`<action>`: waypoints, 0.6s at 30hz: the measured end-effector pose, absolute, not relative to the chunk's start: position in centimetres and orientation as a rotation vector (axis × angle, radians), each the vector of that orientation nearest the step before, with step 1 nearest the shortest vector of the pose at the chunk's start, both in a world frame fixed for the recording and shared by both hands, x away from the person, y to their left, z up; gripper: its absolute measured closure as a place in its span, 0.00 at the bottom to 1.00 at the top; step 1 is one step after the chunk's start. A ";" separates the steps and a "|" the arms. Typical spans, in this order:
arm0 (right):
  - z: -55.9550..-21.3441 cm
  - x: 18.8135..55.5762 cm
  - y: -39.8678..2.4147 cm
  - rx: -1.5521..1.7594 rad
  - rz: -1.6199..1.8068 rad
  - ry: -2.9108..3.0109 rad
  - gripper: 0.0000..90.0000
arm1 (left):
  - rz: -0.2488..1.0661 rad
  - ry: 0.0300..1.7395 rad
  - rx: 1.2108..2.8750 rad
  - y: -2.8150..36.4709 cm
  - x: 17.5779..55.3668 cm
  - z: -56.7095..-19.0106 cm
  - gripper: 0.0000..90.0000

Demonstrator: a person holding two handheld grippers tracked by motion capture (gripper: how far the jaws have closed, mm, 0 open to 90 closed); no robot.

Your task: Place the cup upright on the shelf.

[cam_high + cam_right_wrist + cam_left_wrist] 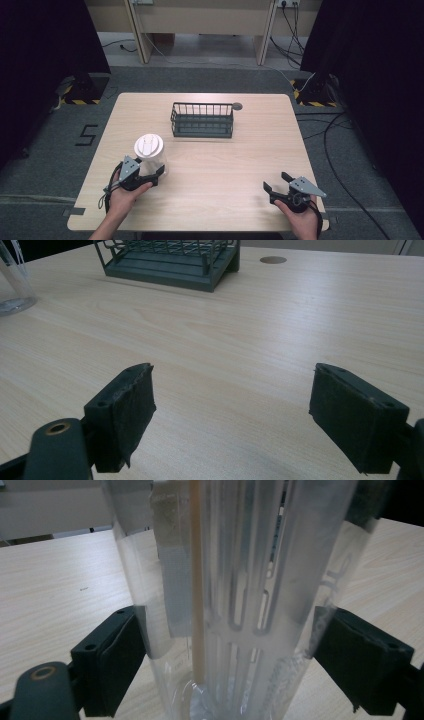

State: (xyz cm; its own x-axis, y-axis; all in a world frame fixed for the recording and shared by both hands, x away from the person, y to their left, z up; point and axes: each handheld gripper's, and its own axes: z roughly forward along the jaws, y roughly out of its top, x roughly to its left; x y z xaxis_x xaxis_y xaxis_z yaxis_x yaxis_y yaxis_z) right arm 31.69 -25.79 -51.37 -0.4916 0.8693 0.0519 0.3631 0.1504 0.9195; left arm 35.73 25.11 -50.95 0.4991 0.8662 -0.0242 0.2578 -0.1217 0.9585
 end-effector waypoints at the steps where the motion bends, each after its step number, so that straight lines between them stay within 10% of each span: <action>1: -51.4 31.7 -25.8 1.171 1.321 1.931 0.21 | 0.699 0.974 1.651 25.1 35.8 -50.9 0.16; 18: -51.4 31.7 -25.8 1.177 1.320 1.936 0.21 | 0.710 0.968 1.617 25.0 36.2 -51.1 0.20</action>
